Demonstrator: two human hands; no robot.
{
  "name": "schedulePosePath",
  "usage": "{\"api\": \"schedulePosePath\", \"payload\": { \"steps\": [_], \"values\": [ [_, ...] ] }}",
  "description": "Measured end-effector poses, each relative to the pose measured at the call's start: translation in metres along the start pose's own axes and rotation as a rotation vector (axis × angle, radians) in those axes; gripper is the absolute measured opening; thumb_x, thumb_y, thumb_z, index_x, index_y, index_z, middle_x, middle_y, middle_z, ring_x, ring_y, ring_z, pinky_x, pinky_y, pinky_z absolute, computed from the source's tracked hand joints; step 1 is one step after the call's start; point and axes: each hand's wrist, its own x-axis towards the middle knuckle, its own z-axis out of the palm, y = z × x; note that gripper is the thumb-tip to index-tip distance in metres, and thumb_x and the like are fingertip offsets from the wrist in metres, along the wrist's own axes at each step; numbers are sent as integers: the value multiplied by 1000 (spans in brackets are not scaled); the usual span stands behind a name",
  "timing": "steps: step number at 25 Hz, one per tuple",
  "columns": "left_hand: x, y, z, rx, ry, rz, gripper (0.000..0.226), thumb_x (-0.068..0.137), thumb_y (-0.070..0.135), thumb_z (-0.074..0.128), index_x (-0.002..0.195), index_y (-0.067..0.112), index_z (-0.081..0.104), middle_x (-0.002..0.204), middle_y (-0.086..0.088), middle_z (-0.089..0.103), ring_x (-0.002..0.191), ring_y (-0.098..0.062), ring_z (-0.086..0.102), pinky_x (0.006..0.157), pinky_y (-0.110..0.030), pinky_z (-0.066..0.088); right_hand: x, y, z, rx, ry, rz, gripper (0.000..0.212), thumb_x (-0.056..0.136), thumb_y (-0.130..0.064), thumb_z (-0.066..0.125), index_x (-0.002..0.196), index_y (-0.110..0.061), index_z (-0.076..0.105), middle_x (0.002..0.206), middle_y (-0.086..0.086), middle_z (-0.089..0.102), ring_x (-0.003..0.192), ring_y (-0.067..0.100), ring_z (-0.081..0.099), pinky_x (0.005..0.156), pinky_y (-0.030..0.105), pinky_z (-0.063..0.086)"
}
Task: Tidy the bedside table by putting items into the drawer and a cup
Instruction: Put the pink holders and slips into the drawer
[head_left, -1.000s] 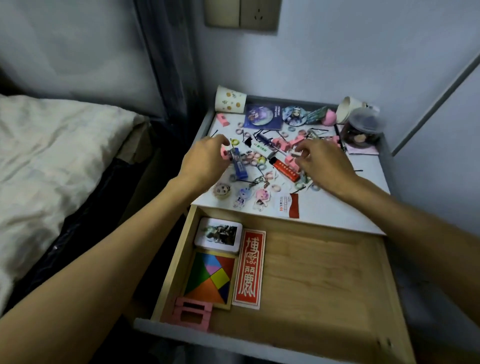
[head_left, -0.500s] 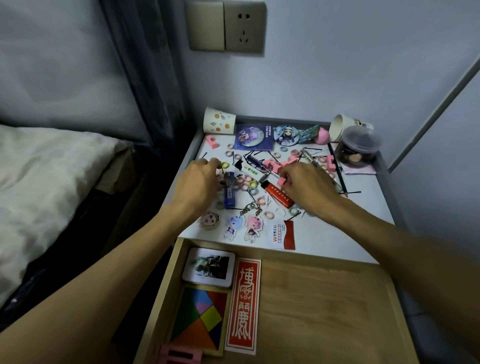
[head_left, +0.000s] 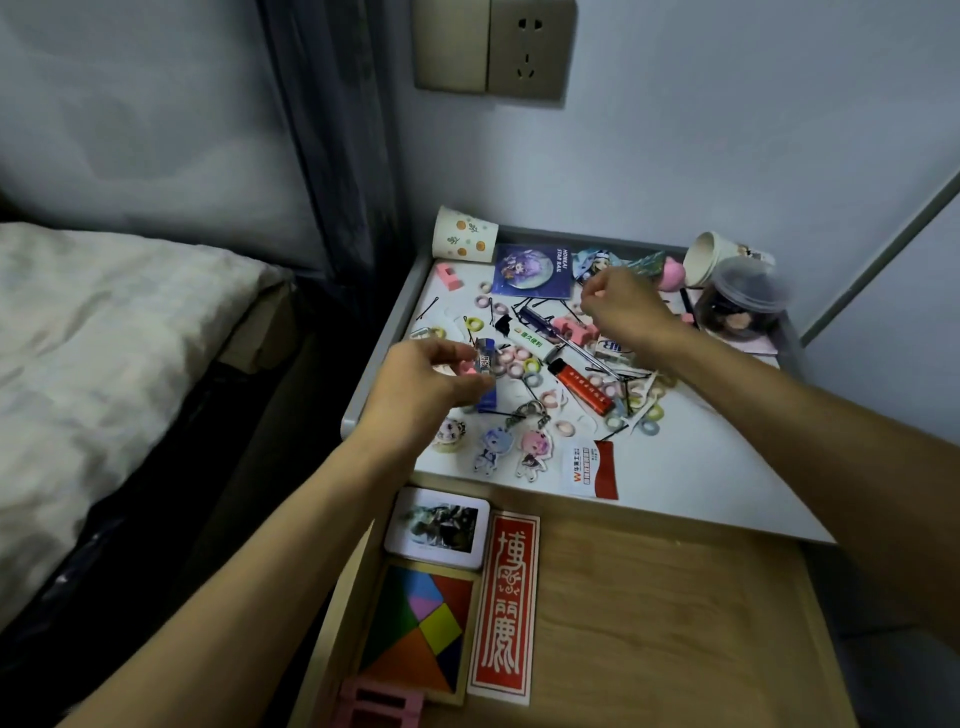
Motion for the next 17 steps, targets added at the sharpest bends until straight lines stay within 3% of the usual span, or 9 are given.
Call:
{"api": "schedulePosePath", "payload": {
  "steps": [2, 6, 8, 13, 17],
  "values": [
    [1, -2, 2, 32, 2, 8, 30, 81, 18, 78, 110, 16, 69, 105, 5, 69, 93, -16, 69, 60, -24, 40, 8, 4, 7, -293, -15, -75, 17, 95, -6, 53, 90, 2, 66, 90, 13, 67, 79, 26, 66, 76, 42, 57],
    [1, 7, -1, -115, 18, 21, 13, 92, 16, 66, 103, 10, 71, 85, -5, 72, 83, -18, 70, 69, -30, 57, 12, 0, 15, -492, -49, -72, 35, 91, -30, 67, 69, -6, 54, 73, 9, 58, 64, 24, 60, 70, 38, 54],
    [0, 8, -2, -195, 32, 35, 14, 96, 5, 57, 97, 7, 71, 80, -7, 70, 78, -21, 67, 78, -28, 59, 13, -2, 18, -561, -16, -67, 32, 90, -29, 68, 72, -7, 54, 78, 12, 62, 68, 28, 61, 67, 36, 53],
    [-2, 9, -4, -264, 23, 17, 15, 89, -6, 62, 97, 2, 72, 99, -14, 72, 91, -33, 70, 84, -40, 59, 14, -7, 22, -579, -40, -23, 28, 89, -24, 68, 72, -7, 53, 77, 10, 59, 68, 26, 61, 63, 35, 53],
    [-3, 7, -2, -314, -17, 0, 30, 87, -2, 66, 116, 4, 66, 104, -21, 70, 91, -28, 72, 79, -30, 60, 13, -9, 9, -359, -26, 31, 28, 89, -22, 68, 76, 1, 62, 74, 13, 66, 63, 25, 63, 69, 42, 58]
  ]
}}
